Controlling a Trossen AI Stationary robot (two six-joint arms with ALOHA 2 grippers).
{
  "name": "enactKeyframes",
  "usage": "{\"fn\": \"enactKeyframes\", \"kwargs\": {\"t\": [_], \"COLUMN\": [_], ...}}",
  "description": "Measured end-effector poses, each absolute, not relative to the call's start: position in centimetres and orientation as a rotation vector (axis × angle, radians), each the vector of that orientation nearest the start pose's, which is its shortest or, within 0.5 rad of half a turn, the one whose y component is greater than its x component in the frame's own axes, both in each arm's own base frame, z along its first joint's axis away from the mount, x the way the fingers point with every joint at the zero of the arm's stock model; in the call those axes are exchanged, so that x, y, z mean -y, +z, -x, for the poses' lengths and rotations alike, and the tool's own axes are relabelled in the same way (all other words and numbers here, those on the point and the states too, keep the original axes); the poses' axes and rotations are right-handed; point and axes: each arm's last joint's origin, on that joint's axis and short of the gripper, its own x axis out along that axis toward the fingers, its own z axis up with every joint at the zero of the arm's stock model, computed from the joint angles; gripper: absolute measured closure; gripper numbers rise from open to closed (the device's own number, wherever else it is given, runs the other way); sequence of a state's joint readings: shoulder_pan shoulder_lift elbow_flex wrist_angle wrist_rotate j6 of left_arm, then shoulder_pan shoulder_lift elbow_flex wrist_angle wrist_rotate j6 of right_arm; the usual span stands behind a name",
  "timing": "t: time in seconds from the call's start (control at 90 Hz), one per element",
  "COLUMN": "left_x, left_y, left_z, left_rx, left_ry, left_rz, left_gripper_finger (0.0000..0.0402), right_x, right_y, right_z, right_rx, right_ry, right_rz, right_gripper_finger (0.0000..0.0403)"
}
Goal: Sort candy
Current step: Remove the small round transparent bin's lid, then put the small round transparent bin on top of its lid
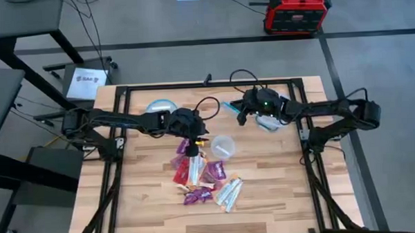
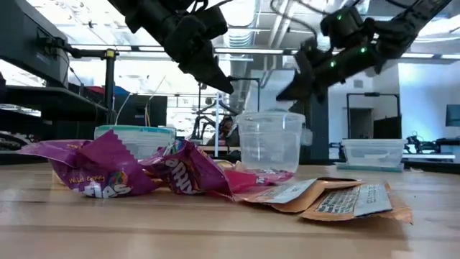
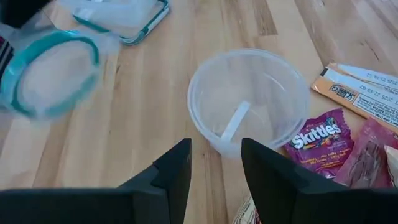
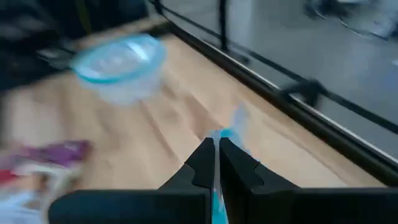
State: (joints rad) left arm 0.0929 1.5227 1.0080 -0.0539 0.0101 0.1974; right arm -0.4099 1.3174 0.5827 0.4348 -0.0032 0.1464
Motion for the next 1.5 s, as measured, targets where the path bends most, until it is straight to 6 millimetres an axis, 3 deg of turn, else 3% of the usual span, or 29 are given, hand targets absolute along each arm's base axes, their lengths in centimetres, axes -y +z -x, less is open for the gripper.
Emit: {"fn": "enactKeyframes", "kwargs": {"t": [0.122,0.467,0.733,0.833,1.2,1.333,1.5], "left_x": [-3.0,-3.0,-3.0,-3.0,-3.0,-3.0,-3.1], "left_y": [24.7,24.7,24.7,24.7,24.7,24.7,24.7], "left_z": [-33.0,-33.0,-33.0,-33.0,-33.0,-33.0,-33.0], "left_rx": [-0.574,-0.574,-0.574,-0.574,-0.574,-0.573,-0.573], "left_ry": [0.024,0.024,0.024,0.024,0.028,0.028,0.028], "left_rz": [-0.163,-0.161,-0.16,-0.159,-0.148,-0.148,-0.146], "left_gripper_finger": [0.0274,0.0274,0.0274,0.0274,0.0274,0.0274,0.0274], "right_x": [10.9,15.1,15.8,15.9,15.4,14.8,14.0], "right_y": [21.0,19.6,19.2,19.1,20.2,21.2,22.2], "right_z": [-24.5,-21.8,-21.0,-20.9,-20.6,-20.5,-20.5], "right_rx": [-0.272,-0.381,-0.442,-0.453,-0.439,-0.405,-0.372], "right_ry": [-0.389,-0.606,-0.638,-0.639,-0.614,-0.592,-0.563], "right_rz": [-0.237,-0.272,-0.256,-0.26,-0.169,-0.118,-0.083], "right_gripper_finger": [0.0403,0.0403,0.0398,0.037,0.0204,0.0178,0.0174]}}
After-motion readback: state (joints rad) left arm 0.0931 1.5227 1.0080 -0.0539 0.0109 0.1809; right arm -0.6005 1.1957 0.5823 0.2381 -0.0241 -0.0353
